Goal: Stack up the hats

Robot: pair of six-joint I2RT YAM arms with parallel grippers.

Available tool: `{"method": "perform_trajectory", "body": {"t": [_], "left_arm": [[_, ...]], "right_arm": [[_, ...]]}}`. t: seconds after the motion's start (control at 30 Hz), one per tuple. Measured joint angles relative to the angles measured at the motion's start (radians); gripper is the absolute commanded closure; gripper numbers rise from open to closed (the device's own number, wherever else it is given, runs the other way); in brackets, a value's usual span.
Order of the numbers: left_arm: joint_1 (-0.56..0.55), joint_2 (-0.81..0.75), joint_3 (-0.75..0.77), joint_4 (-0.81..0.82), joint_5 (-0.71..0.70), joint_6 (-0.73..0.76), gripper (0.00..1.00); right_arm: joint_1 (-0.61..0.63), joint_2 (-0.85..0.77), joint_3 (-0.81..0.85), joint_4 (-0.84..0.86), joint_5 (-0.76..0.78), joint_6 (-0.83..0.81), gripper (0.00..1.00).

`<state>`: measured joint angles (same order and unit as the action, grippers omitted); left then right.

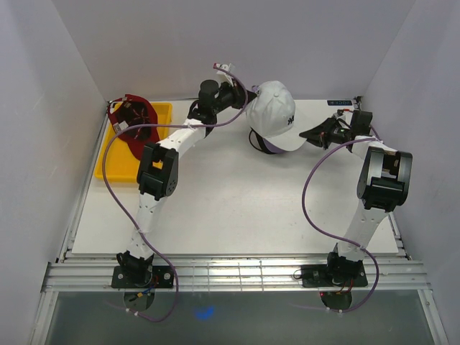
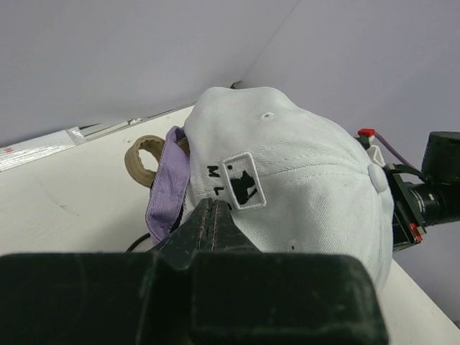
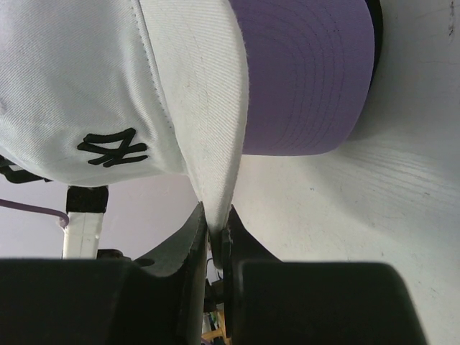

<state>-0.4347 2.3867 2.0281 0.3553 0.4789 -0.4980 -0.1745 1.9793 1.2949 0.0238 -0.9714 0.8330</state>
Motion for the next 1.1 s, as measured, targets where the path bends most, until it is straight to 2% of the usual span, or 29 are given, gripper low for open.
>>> {"method": "perform_trajectory", "body": {"t": [0.37, 0.73, 1.1], "left_arm": [[-0.014, 0.000, 0.079, -0.181, -0.159, -0.046, 1.00], [-0.019, 0.034, 0.179, -0.307, -0.214, -0.090, 1.00], [-0.008, 0.061, 0.196, -0.360, -0.265, -0.105, 1.00]], "right_arm": [[0.005, -0.004, -0.056, 0.075, 0.011, 0.013, 0.92], [0.007, -0.008, -0.134, 0.212, 0.031, 0.055, 0.92], [0.011, -0.029, -0.218, 0.294, 0.061, 0.073, 0.92]]}}
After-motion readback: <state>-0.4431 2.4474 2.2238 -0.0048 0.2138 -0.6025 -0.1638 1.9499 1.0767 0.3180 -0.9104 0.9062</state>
